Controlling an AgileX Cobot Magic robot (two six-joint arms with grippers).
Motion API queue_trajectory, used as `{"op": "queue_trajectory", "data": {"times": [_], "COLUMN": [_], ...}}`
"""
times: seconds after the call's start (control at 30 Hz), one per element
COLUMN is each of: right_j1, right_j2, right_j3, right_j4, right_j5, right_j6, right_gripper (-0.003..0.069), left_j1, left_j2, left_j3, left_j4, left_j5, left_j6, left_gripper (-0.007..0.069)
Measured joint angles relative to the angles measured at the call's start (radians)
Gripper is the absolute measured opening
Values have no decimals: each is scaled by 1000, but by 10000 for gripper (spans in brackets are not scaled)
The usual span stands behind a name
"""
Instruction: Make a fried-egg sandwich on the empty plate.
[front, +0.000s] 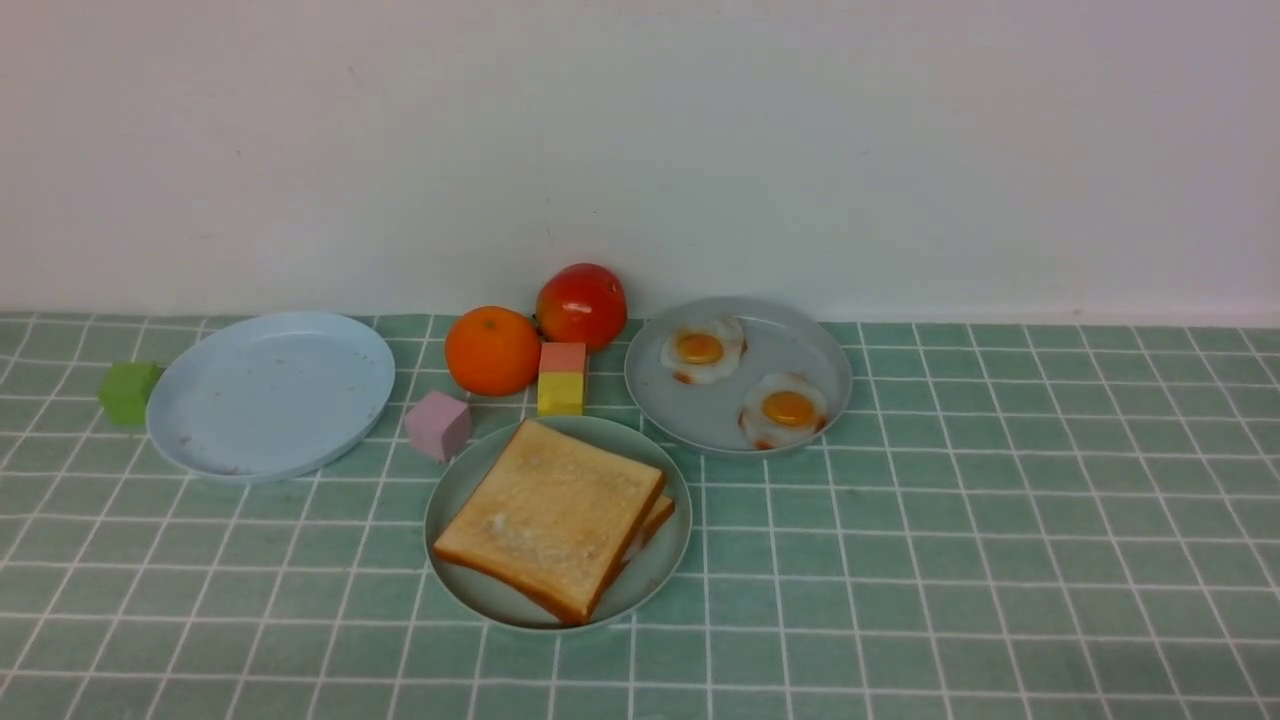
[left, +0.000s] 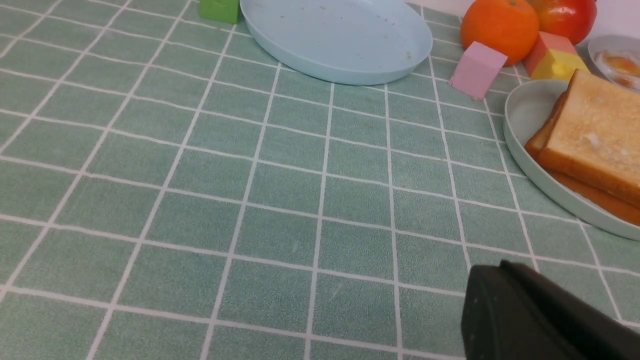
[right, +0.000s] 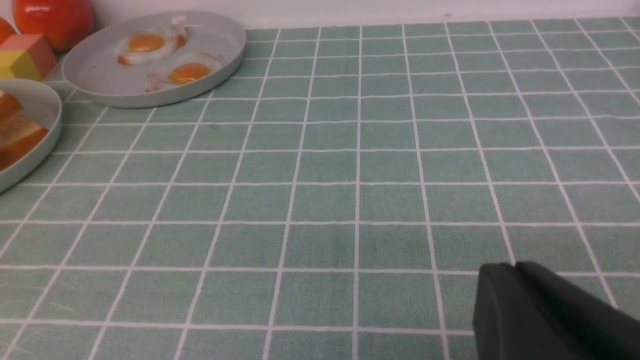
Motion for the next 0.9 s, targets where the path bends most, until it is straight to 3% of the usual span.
{"op": "queue_trajectory", "data": {"times": [0.9], "right_j1": [0], "right_j2": [0], "right_j3": [0], "right_j4": [0], "right_j5": [0], "right_j6": [0], "right_gripper": [69], "left_j1": [0], "left_j2": [0], "left_j3": [0], "left_j4": [2], "left_j5": [0], "left_j6": [0], "left_gripper": [-13]}}
